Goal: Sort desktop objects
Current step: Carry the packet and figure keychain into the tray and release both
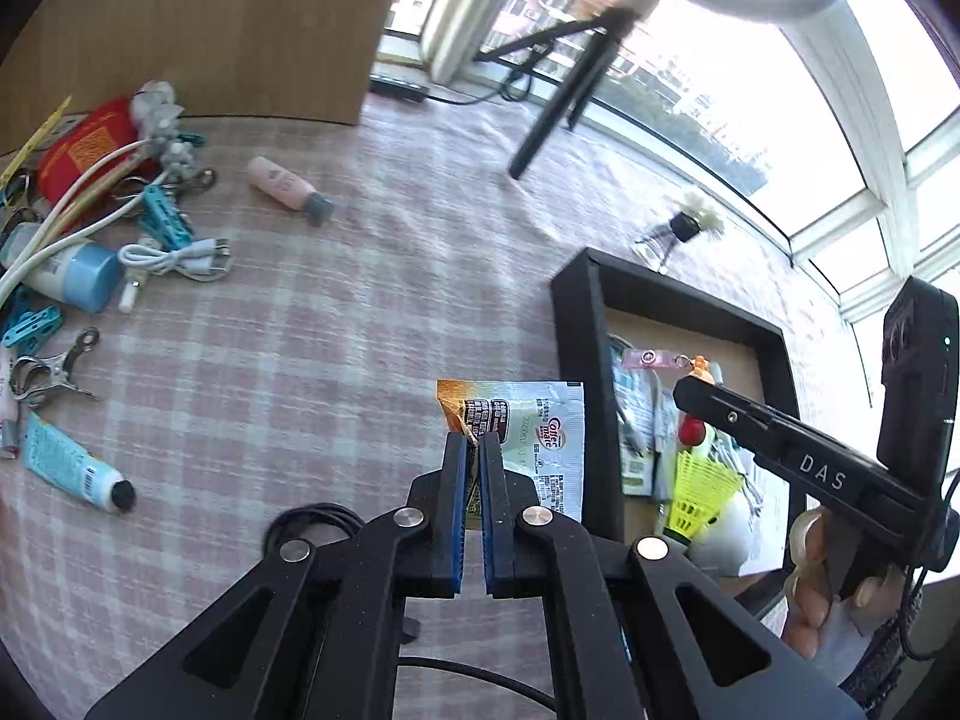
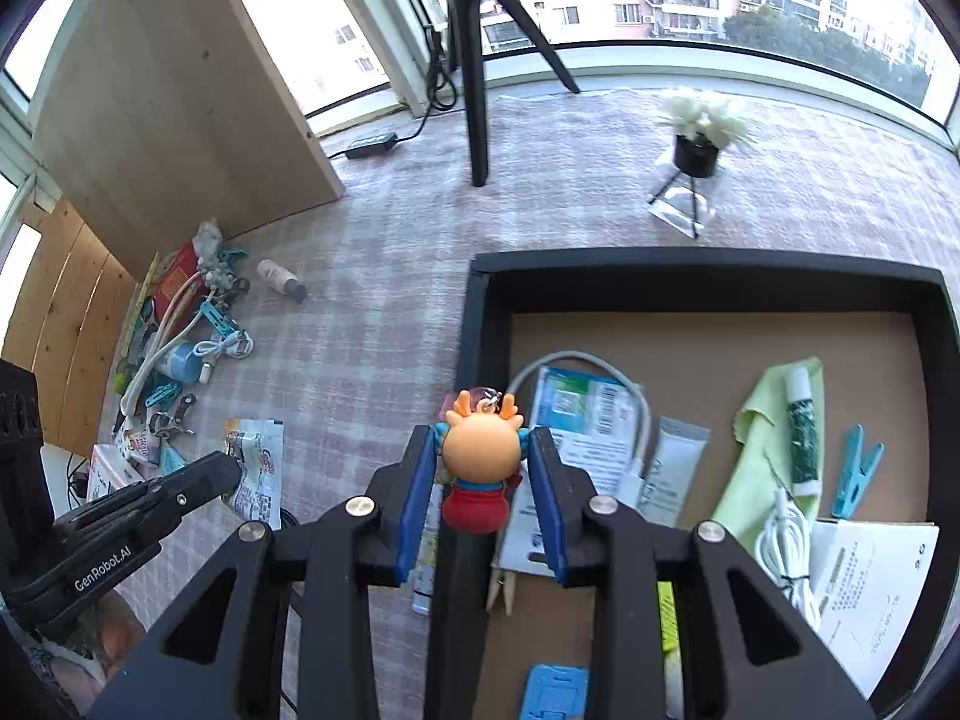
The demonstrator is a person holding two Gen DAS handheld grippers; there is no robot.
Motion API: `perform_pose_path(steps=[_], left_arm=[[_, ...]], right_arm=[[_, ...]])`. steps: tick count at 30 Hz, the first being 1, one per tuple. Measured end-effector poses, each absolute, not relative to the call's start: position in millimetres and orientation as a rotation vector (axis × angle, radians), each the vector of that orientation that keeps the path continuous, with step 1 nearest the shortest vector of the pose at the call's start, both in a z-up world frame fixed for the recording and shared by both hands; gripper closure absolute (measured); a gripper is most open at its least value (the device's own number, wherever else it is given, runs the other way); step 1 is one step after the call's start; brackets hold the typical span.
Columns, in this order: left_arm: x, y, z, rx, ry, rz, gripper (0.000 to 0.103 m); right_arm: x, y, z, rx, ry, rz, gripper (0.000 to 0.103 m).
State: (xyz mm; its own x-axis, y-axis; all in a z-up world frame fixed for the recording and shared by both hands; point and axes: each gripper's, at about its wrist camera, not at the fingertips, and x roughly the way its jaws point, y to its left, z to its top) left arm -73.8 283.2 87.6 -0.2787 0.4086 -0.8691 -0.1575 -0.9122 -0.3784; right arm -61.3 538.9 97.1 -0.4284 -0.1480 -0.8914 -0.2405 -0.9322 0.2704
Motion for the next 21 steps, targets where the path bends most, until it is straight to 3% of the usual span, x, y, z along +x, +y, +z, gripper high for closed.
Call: perform_pose_path(steps=[14, 21], left_arm=[[-13.2, 380.7, 92.8, -1.592, -0.085, 2.035, 0.100], [-0.5, 398.6, 86.3, -1.602, -0.013, 2.004, 0.100]], right_arm=[[31.4, 653.9, 99.3, -1.480, 0.764, 2.366, 0.072], [58.4, 684.6, 99.6, -1.430, 0.751, 2.293, 0.072]])
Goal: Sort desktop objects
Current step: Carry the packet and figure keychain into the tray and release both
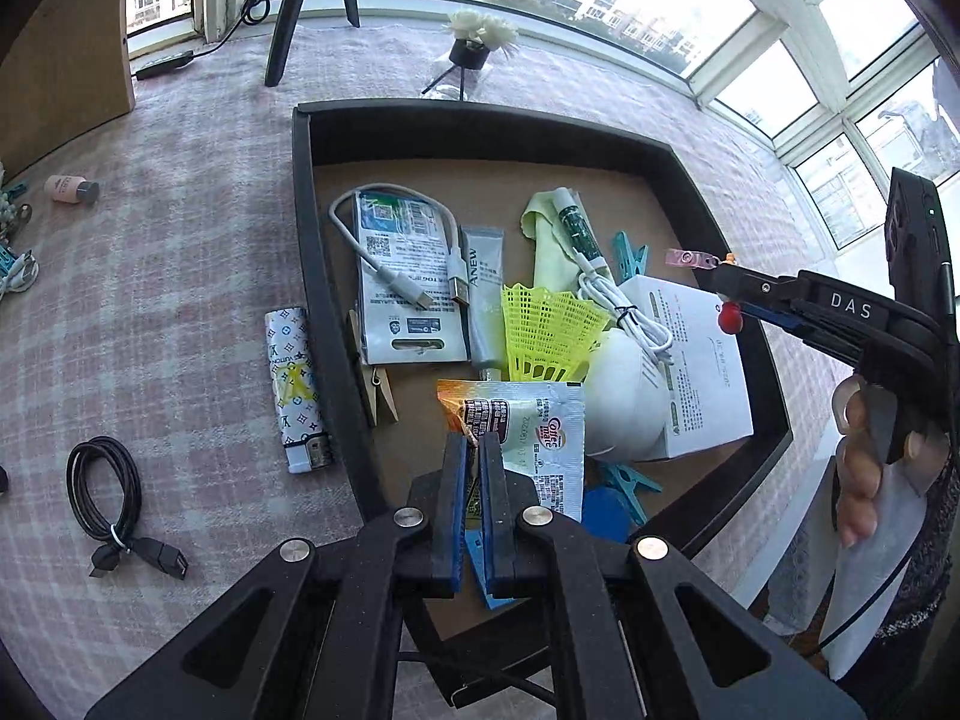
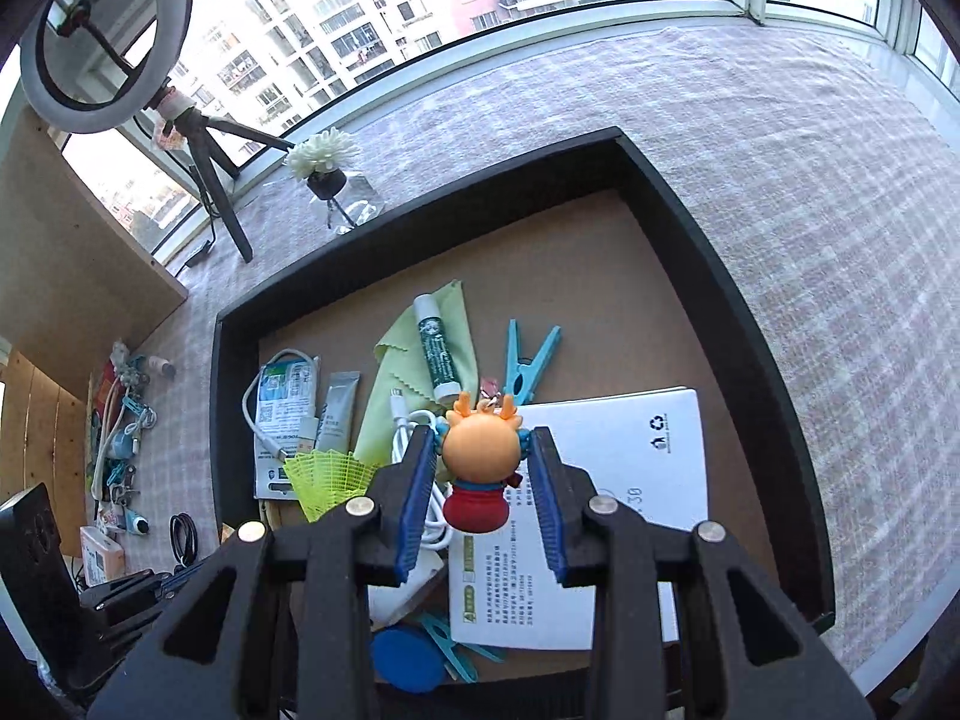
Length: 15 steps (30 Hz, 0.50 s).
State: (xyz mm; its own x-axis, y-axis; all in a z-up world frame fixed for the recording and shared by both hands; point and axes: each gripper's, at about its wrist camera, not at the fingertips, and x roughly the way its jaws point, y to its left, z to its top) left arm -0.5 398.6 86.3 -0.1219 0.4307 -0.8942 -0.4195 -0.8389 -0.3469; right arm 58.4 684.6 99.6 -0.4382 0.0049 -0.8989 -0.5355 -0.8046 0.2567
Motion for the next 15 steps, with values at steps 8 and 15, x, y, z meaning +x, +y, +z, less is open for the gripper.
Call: perform_pose_path(steps=[8, 15], left_arm=[[2.3, 407.0, 76.9, -1.626, 0.019, 1.980, 0.100], [0.8, 406.6, 80.6, -1.634, -0.009, 1.973, 0.080]], right_arm=[[90.5, 708.8, 82.2, -1.427, 0.728, 2.178, 0.072], [95.3, 714.1, 83.8, -1.418, 0.716, 2.152, 0.061]])
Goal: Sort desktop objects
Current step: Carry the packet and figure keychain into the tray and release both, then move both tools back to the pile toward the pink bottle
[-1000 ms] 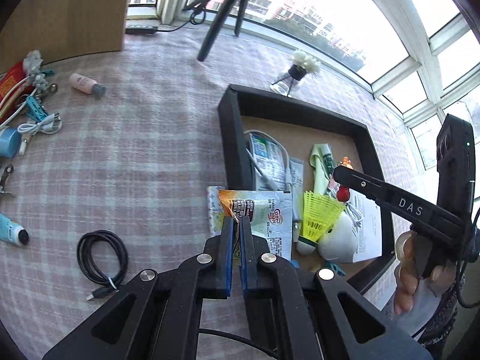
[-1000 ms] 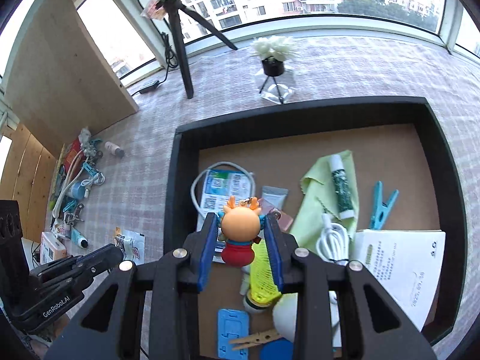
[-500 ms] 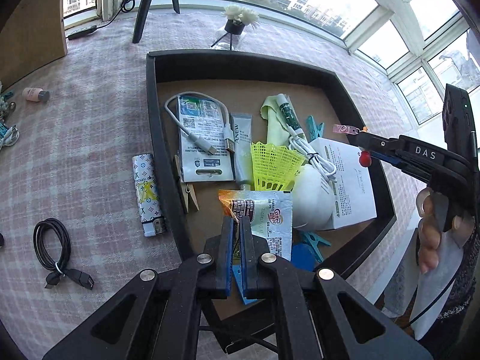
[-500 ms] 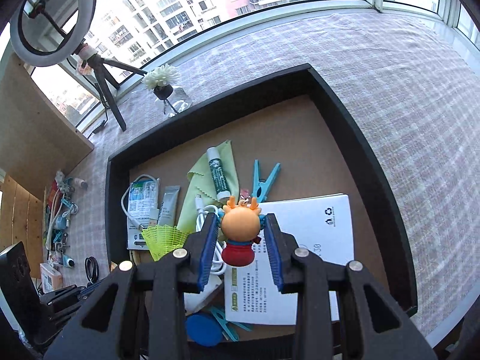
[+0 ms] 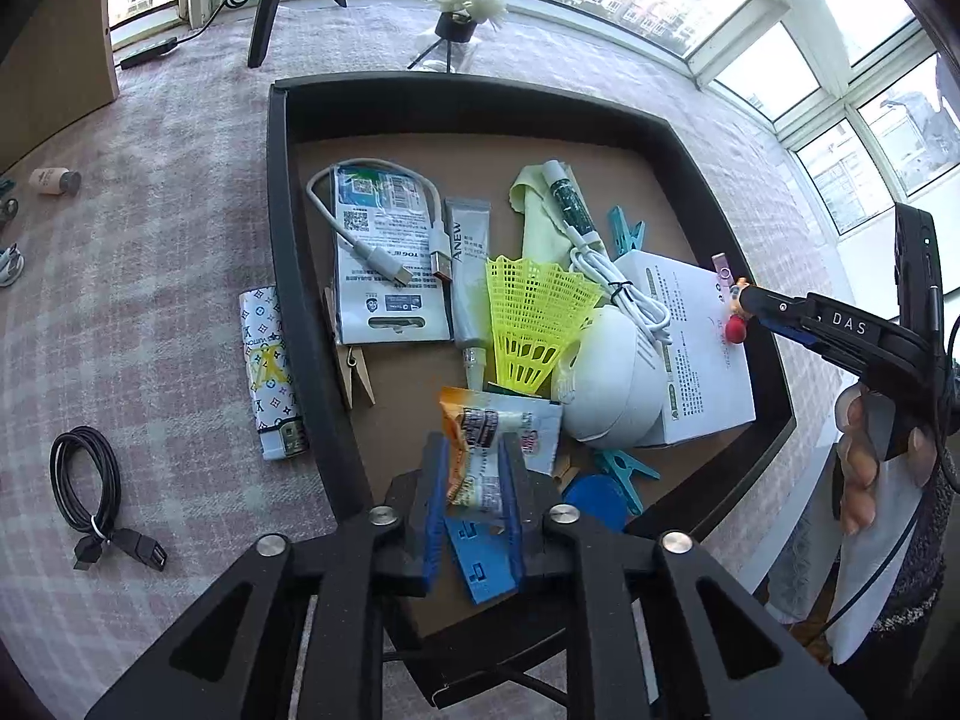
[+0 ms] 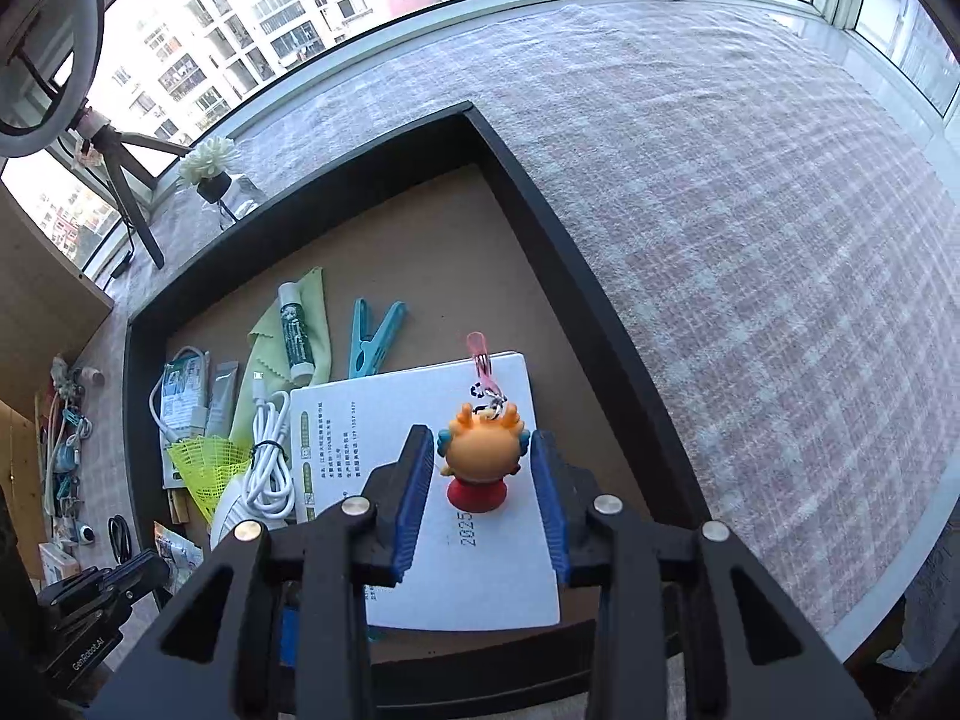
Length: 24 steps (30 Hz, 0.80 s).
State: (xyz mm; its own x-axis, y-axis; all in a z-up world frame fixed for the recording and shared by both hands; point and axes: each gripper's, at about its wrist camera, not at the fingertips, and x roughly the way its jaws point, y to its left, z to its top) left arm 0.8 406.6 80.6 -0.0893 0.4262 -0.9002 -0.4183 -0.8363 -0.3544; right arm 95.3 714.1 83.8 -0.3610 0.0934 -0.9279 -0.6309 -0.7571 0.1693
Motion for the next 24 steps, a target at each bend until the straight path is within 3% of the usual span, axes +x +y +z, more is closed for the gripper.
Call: perform_pose_path(steps=[1, 16, 24], left_arm=[[0.7, 405.2, 82.0, -1.621, -0.012, 1.984, 0.078], [-24.6, 355.8, 97.4, -1.596, -0.035, 2.115, 0.078], [-70.5, 280.0, 95.3, -1.624, -0.104, 2.250, 0.072]], right_arm=[[94.4, 713.5, 86.1, -1.408, 0.716, 2.161, 0.057], [47.6, 658.7, 102.8, -1.470, 0.652, 2.352, 0.057], [-23.4, 579.4, 112.2, -1.640, 0.475, 2.546, 0.057]])
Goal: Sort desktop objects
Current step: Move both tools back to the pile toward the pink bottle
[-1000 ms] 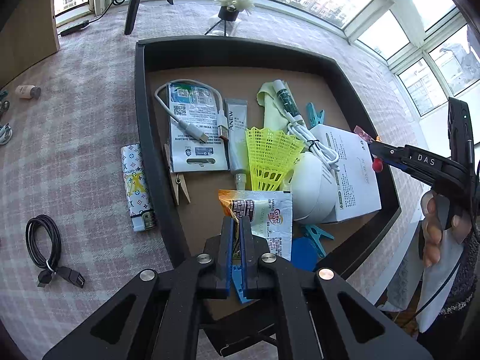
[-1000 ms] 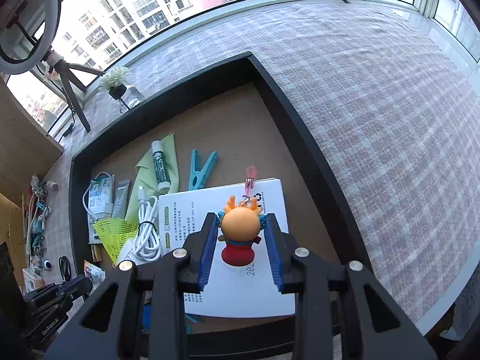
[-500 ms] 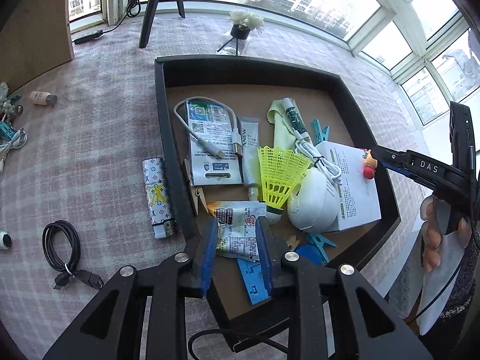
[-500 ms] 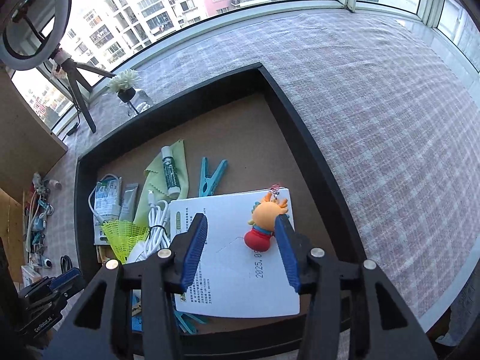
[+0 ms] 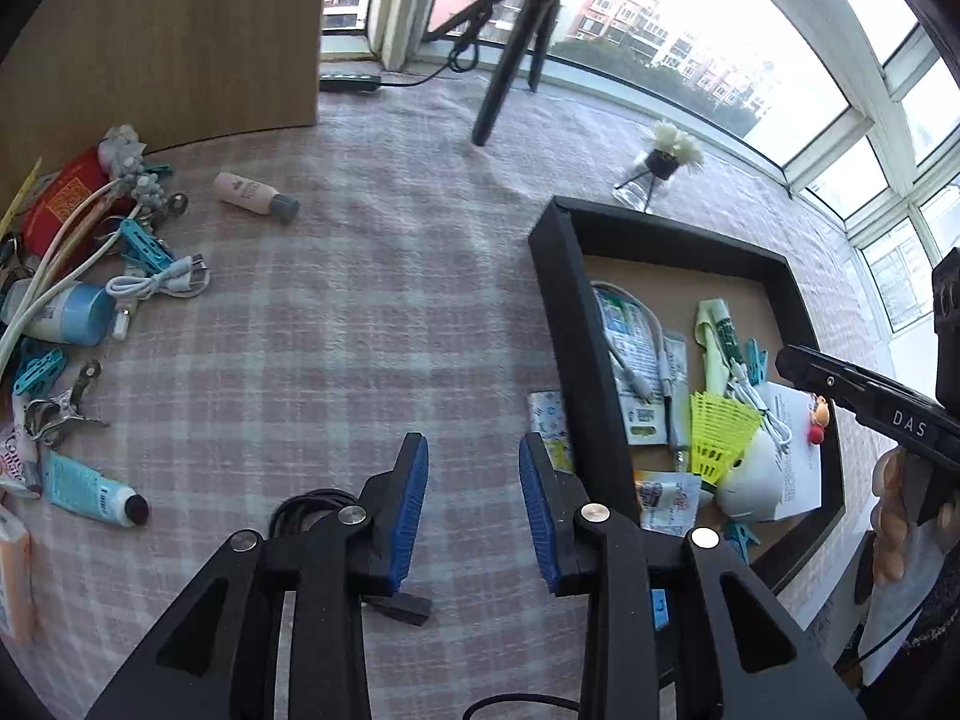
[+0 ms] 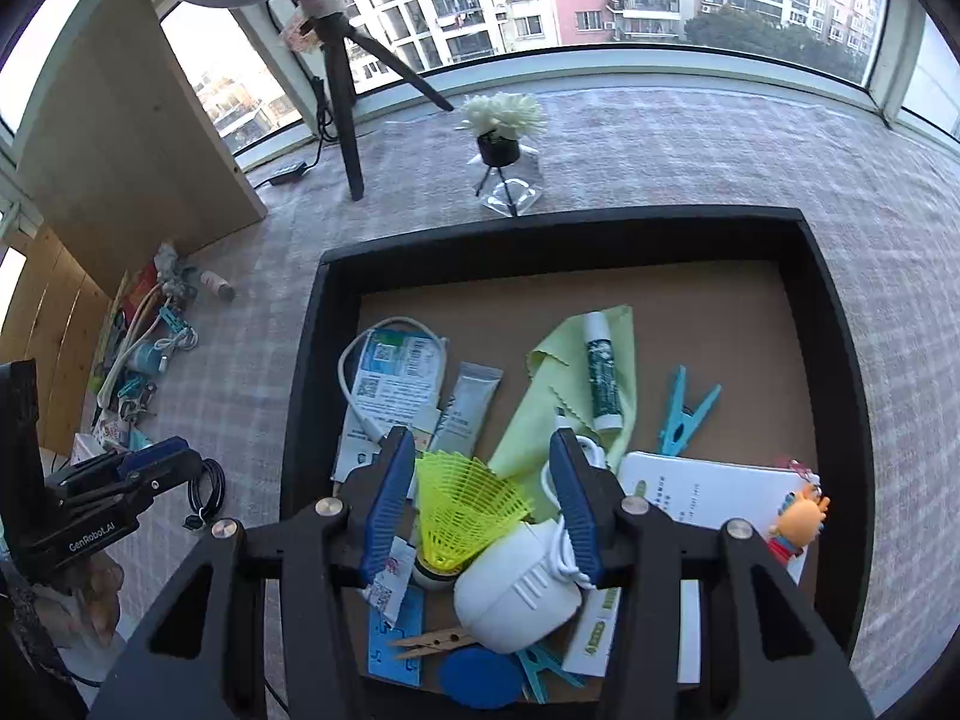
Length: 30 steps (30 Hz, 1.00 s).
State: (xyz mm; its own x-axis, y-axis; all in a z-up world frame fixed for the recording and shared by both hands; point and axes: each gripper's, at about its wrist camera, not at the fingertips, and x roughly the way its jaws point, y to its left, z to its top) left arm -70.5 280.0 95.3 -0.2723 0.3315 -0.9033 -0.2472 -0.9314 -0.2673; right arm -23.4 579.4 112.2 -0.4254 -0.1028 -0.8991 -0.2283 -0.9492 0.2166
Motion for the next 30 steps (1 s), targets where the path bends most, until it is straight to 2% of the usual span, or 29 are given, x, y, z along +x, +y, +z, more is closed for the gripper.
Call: perform_pose_path(steps=[5, 8, 12, 16, 18, 24, 30], left_arm=[[-108.5, 218.5, 87.5, -1.655, -0.133, 2.327, 0.072], [-131.9, 187.3, 83.6, -1.672, -0.079, 2.369, 0.072], [-163.1, 161.2, 79.1, -1.683, -0.012, 2.342, 0.072], [-186.4, 161.2, 69.3, -1.696, 0.181, 2.291, 0.071], [-195.6, 164.9, 62.8, -1.701, 0.264, 2.243, 0.067], [-215.7, 169.7, 46.8, -1.715, 0.391, 2.157, 0.064], [-206.8, 188.1, 29.2, -1.690, 0.636, 2.055, 0.059]], right_arm=[[-78.8, 521.8, 115.4, -1.742, 0.346, 2.639, 0.057], [-113.4, 484.9, 116.3, -1.795, 0.246, 2.692, 0.057], [-163.8, 444.9, 111.0, -1.892, 0.230, 2.732, 0.057], [-208.6, 411.3, 99.3, -1.978, 0.201, 2.728, 0.057], [-226.1, 398.6, 93.2, -2.015, 0.174, 2.728, 0.057], [-268.1, 370.4, 72.1, -2.108, 0.107, 2.715, 0.057], [-290.0, 350.8, 52.8, -2.173, 0.049, 2.697, 0.057]])
